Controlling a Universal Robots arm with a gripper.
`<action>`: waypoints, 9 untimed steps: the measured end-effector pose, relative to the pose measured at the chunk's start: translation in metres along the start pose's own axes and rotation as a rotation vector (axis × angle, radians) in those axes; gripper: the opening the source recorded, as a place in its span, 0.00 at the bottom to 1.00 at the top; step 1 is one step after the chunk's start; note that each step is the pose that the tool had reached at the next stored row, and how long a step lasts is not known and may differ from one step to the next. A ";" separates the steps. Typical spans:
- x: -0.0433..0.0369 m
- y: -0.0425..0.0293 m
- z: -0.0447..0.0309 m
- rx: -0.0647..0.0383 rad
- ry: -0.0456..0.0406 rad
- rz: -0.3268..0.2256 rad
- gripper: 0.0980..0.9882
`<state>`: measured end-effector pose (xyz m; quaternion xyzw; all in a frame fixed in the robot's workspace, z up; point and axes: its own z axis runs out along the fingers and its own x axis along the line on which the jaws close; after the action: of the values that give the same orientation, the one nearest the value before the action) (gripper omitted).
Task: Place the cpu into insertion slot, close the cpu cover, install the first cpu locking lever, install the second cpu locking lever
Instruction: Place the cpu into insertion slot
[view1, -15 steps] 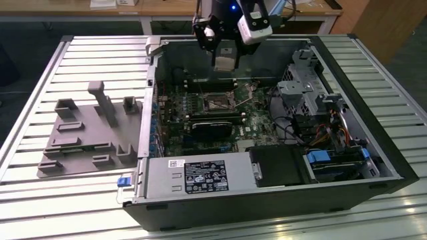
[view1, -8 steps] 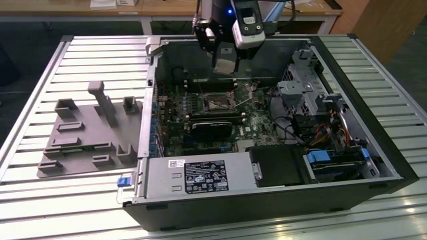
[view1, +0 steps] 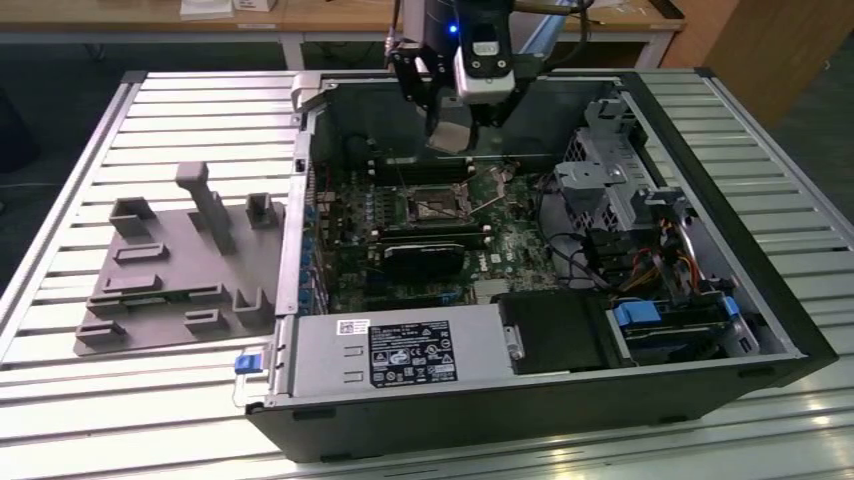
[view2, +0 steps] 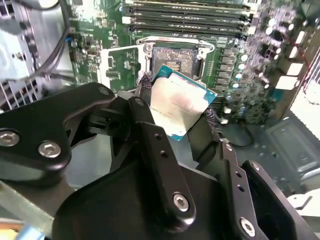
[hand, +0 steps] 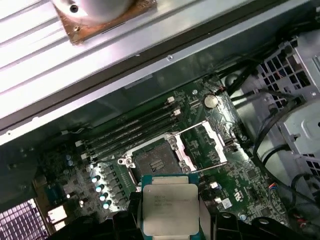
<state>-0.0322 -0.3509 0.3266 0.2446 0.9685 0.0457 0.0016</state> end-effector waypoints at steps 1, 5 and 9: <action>0.0000 -0.0001 0.0010 0.000 -0.0016 0.018 0.50; -0.0001 -0.0005 0.0052 -0.002 -0.0080 0.090 0.50; -0.0002 -0.0009 0.0097 -0.003 -0.0146 0.163 0.50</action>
<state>-0.0322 -0.3509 0.3168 0.3229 0.9453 0.0454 0.0053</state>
